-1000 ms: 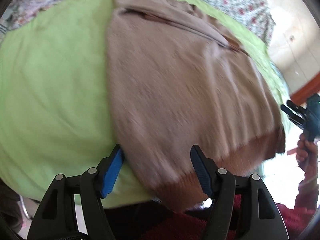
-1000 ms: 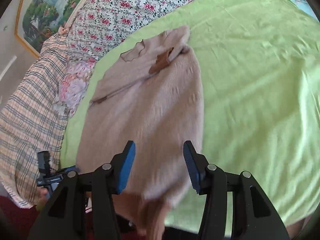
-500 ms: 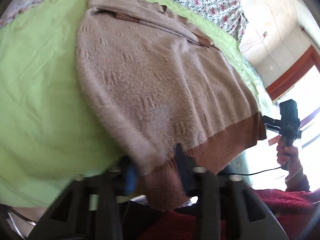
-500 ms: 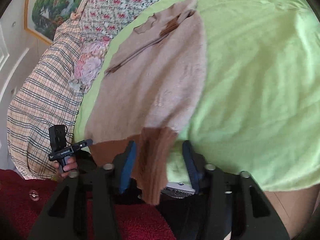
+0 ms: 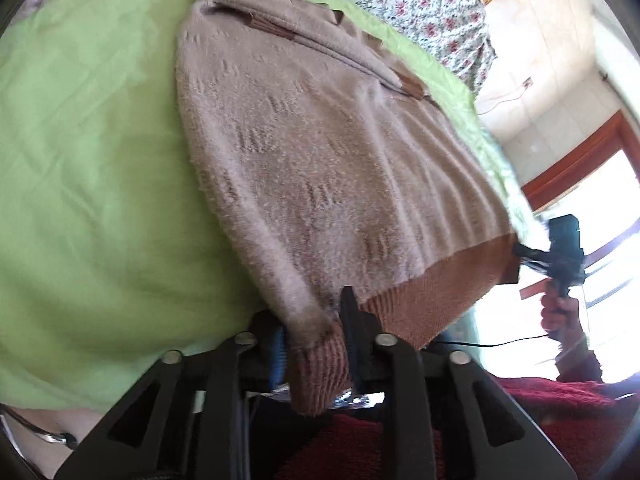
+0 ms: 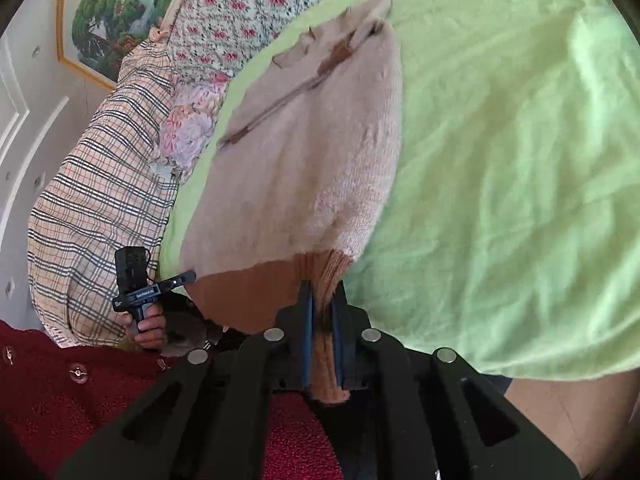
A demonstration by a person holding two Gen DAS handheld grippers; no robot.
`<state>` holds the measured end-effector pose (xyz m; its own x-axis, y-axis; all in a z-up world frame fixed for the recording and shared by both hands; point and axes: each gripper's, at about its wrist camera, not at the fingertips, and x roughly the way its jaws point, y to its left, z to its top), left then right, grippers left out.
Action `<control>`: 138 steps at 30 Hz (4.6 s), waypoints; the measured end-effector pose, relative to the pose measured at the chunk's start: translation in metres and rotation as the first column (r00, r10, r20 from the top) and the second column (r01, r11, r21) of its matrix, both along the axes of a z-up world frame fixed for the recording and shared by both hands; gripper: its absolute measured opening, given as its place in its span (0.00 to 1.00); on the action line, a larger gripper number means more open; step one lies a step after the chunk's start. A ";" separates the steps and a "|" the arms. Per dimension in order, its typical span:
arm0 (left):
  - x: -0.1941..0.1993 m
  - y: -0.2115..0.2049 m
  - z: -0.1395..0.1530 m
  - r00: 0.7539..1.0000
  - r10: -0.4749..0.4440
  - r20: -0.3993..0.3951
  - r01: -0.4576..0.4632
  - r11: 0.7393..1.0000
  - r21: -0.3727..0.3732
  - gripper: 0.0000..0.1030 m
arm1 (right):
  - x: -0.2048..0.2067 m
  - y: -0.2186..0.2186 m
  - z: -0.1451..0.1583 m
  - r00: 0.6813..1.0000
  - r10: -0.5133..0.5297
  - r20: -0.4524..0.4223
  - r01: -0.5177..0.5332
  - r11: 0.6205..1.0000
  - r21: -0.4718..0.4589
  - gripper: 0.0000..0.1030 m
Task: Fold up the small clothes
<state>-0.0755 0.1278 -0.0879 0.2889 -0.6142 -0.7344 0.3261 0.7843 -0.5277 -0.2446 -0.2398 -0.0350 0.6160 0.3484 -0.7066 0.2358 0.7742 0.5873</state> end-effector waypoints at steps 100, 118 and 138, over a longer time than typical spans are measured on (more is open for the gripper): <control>0.219 -0.032 0.065 0.956 0.254 0.145 -0.261 0.965 0.034 0.32 | 0.277 -0.047 0.023 0.988 -0.124 0.094 0.143 0.964 -0.226 0.39; 0.168 -0.048 0.028 0.940 0.337 -0.045 -0.340 0.937 -0.079 0.62 | 0.237 -0.013 0.021 0.986 -0.136 0.098 0.151 0.974 -0.168 0.45; 0.242 -0.001 0.035 0.797 0.601 0.059 -0.598 0.799 -0.059 0.14 | 0.272 -0.040 0.030 0.989 -0.093 0.114 0.111 0.979 -0.170 0.45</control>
<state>0.1662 0.1272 -0.0527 0.6584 -0.3257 -0.6786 -0.1656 0.8168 -0.5527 0.0273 -0.2802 -0.0047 0.7161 0.1562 -0.6803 0.2631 0.8424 0.4703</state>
